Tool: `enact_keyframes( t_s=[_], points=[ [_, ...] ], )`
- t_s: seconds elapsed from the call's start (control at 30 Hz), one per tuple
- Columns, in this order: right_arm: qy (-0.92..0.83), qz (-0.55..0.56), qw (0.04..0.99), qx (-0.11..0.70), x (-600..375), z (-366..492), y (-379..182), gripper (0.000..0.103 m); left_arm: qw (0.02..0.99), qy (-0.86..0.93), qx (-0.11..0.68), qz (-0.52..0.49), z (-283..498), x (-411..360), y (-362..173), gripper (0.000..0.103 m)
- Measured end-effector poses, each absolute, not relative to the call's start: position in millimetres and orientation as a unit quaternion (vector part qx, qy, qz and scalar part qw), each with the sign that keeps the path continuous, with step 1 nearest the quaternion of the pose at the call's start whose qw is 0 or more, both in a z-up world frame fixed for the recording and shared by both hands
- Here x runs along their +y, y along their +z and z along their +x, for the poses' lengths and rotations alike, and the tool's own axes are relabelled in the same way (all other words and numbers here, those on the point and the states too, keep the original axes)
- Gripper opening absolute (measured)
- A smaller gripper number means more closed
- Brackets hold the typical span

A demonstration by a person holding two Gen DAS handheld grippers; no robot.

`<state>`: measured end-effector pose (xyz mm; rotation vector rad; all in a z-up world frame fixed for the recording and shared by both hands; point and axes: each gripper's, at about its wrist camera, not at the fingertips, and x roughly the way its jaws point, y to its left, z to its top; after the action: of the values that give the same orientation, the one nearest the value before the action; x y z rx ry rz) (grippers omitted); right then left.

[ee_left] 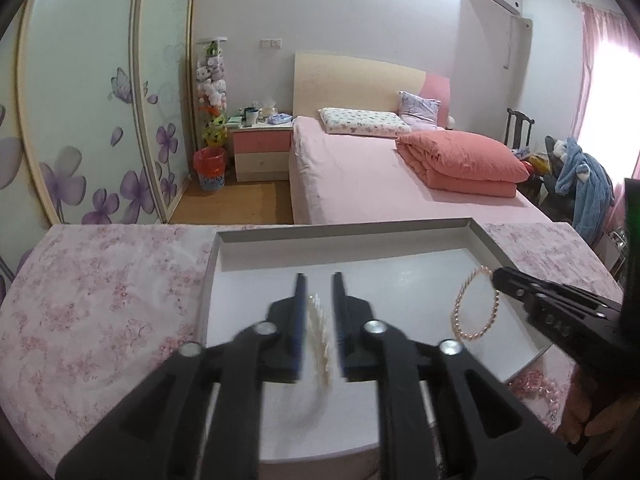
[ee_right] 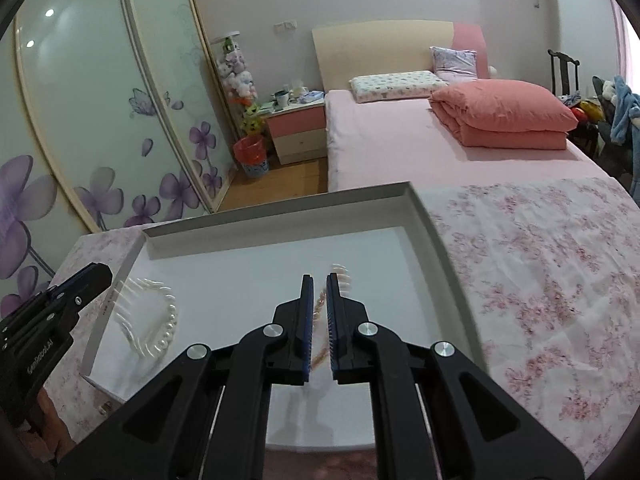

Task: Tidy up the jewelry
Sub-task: 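Lower both bracelets into the gray tray and open both tools, then grasp the black beaded bracelet with the right tool while the left tool reaches the silver bangle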

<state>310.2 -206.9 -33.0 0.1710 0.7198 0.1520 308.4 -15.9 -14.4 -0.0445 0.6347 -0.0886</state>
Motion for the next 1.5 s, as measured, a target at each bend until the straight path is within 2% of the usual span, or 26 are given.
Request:
enact_keyframes(
  t_s=[0.07,0.13,0.5,0.7,0.9,1.13,1.33,1.5],
  points=[
    [0.068,0.088,0.932,0.346,-214.4,307.2,-29.8,0.026,0.95,-0.036,0.308,-0.023,307.1,-12.0,-13.2,0.029],
    [0.063,0.088,0.935,0.338,-219.9,302.7,-26.0,0.034,0.951,-0.031,0.305,-0.024,304.0,-8.2,-10.8,0.029],
    [0.059,0.078,0.946,0.309,-228.6,268.4,-3.2,0.034,0.957,-0.014,0.289,-0.028,265.7,6.6,5.0,0.032],
    [0.069,0.068,0.947,0.308,-233.0,237.0,-0.6,0.034,0.959,-0.025,0.282,-0.025,225.6,9.3,8.9,0.037],
    [0.066,0.054,0.937,0.338,-243.8,200.1,-19.1,0.034,0.955,-0.046,0.292,-0.027,175.9,10.1,-1.3,0.048],
    [0.079,0.033,0.907,0.413,-252.6,171.4,-59.7,0.034,0.945,-0.066,0.319,-0.031,135.3,8.8,-21.8,0.063],
    [0.098,0.004,0.894,0.438,-245.8,163.3,-72.5,0.034,0.941,-0.083,0.327,-0.025,118.5,6.4,-30.4,0.072],
    [0.112,-0.024,0.888,0.445,-231.0,170.6,-79.2,0.033,0.938,-0.104,0.329,-0.02,115.2,-2.2,-31.1,0.075]
  ],
)
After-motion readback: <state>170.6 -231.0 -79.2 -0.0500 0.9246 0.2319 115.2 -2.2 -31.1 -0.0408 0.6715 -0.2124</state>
